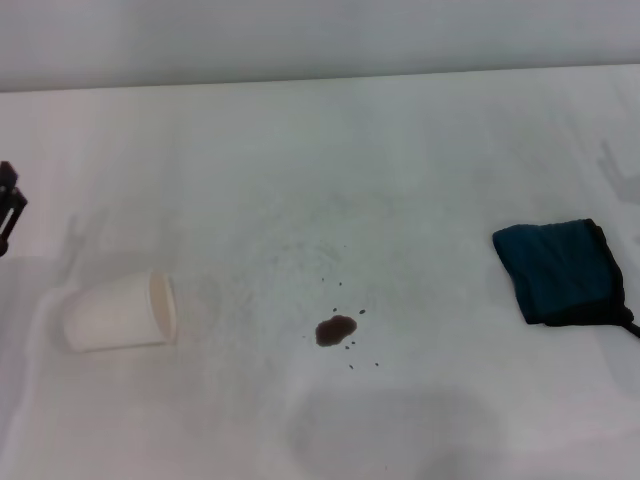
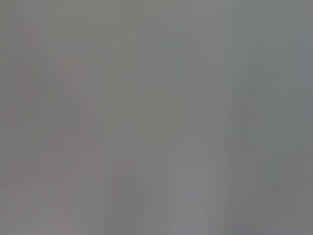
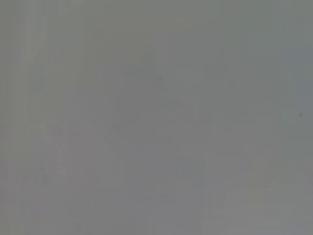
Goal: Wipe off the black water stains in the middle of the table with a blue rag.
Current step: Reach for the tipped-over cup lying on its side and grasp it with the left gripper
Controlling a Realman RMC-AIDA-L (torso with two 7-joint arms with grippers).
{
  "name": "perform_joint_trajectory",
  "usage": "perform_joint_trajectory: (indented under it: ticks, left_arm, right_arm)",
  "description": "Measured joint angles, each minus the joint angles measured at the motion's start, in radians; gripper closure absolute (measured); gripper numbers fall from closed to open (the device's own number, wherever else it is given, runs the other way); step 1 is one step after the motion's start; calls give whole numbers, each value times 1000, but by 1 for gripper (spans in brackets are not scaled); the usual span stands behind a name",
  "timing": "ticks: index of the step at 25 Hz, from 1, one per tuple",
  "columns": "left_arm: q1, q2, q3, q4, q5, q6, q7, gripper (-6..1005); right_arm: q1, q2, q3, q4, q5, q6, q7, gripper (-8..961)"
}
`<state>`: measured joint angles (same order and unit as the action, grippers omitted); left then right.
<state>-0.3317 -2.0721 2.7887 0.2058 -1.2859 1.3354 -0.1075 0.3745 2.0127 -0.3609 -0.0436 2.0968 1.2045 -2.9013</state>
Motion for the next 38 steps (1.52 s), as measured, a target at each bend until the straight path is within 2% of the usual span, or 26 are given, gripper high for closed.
perform_joint_trajectory:
  ticks: [7,10,13,17,19,25,32,38]
  left_arm:
    - [-21,5,2,-142,195,8,-195,112]
    - [-18,19,2,-206,260,42,-294,111]
    - [-36,31,1,-334,344,102,-463,111]
    - [-111,11,34,-607,467,201,-709,111]
    - [-174,2,57,-758,555,244,-829,111]
    - [-346,7,60,-1038,849,353,-976,112]
    - [-543,6,61,-1257,1172,401,-956,111]
    - [-633,8,61,-1290,1300,405,-885,113]
  right_arm:
    - [-18,0,0,2,-1,1,1,142]
    - [-28,-1,0,2,-1,6,2,142]
    - [-26,0,0,7,-1,5,2,142]
    - [-16,1,8,19,4,4,4,142]
    - [-8,2,10,26,7,3,5,142]
    - [18,5,24,44,12,-14,18,143]
    - [37,6,25,54,13,-22,19,143]
    - [36,7,25,62,13,-20,39,143]
